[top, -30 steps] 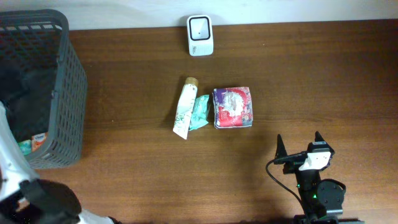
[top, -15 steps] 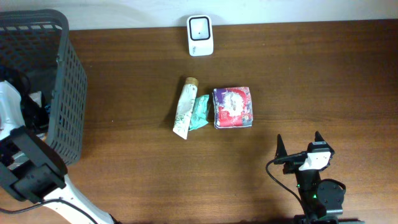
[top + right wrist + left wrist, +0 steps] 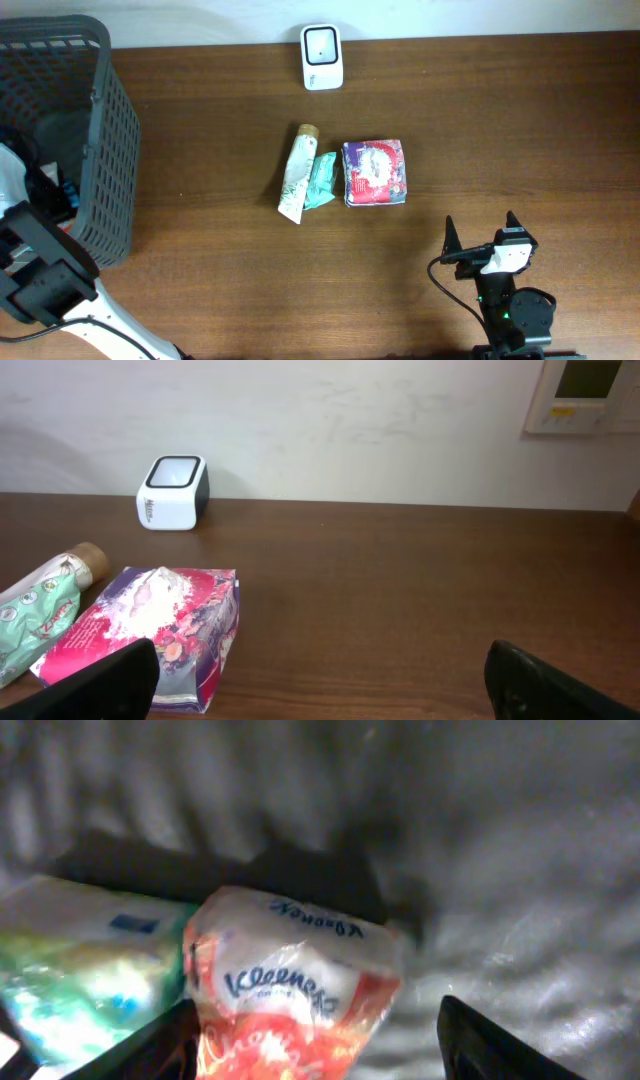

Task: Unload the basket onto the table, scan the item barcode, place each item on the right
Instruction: 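Move the left gripper back into the grey basket, then grasp the small orange-and-white packet and place it left of the tube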

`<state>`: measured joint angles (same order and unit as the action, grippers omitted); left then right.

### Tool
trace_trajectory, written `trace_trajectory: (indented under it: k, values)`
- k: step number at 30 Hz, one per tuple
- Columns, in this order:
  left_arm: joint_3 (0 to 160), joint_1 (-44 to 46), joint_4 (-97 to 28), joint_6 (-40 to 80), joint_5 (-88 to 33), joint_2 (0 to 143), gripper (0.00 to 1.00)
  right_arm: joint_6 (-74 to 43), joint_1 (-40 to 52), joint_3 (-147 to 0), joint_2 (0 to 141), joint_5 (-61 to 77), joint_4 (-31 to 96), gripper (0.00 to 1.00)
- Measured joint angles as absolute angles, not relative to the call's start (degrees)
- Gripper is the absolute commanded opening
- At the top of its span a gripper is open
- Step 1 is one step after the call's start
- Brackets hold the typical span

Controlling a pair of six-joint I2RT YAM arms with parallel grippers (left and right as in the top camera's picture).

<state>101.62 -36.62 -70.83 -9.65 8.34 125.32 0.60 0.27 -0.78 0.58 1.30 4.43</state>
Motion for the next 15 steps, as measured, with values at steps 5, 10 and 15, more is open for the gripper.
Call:
trace_trajectory:
  k: [5, 10, 15]
  values:
    - [99.85, -36.62, -69.34, -9.41, 8.40, 125.32, 0.28, 0.60, 0.27, -0.78, 0.58, 1.30, 4.43, 0.99]
    - [102.45, -36.56, -71.18, -7.18, 8.01, 125.43, 0.00, 0.60, 0.27, -0.78, 0.58, 1.28, 4.43, 0.99]
    - [122.41, -36.58, -79.81, -1.63, 1.52, 126.34, 0.00, 0.62, 0.27, -0.78, 0.58, 1.28, 4.43, 0.99]
